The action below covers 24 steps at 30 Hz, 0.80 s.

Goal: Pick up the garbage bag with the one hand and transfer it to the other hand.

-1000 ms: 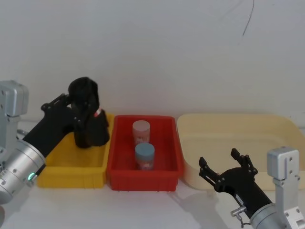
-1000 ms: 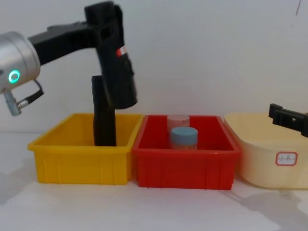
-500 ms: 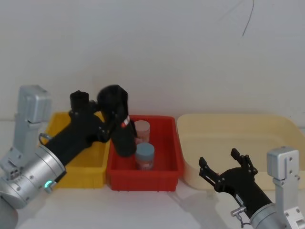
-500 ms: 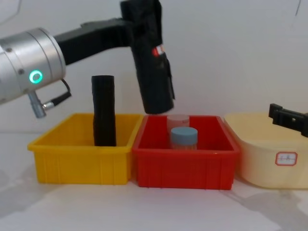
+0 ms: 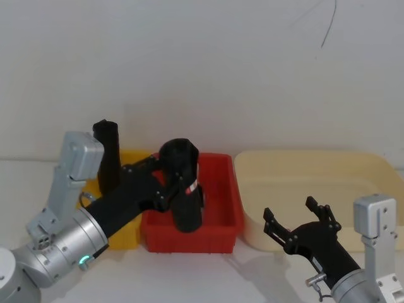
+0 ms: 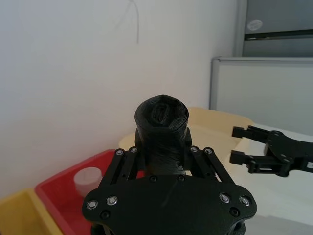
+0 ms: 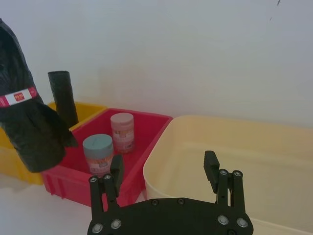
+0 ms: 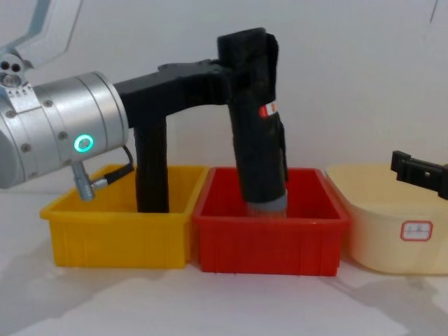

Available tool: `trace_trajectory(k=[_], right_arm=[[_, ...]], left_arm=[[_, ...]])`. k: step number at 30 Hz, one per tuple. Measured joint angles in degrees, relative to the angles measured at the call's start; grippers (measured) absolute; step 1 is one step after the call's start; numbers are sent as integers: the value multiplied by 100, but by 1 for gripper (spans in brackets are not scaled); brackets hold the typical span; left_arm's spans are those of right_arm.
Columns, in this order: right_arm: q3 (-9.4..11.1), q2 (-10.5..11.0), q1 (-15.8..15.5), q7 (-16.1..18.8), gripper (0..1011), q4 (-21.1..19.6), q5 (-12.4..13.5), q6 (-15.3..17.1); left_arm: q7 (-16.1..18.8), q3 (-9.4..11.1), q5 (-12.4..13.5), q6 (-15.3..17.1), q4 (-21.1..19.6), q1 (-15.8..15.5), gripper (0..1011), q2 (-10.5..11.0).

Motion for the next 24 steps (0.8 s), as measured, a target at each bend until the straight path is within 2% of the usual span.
trace_trajectory(k=[12,19,24], right_arm=[[-6,17,0,19,1004,-18,-20,34],[-71,164,0,197,1005,-111,-85,221],[-156,362,1,442,1005,-231,-136,456]], left_arm=[[-117,184,-10,0,53,-59,378,-15],[-151,239,-20,0,66,-77,378,-17],[-165,260,-25,0,72,-84,378,-20]])
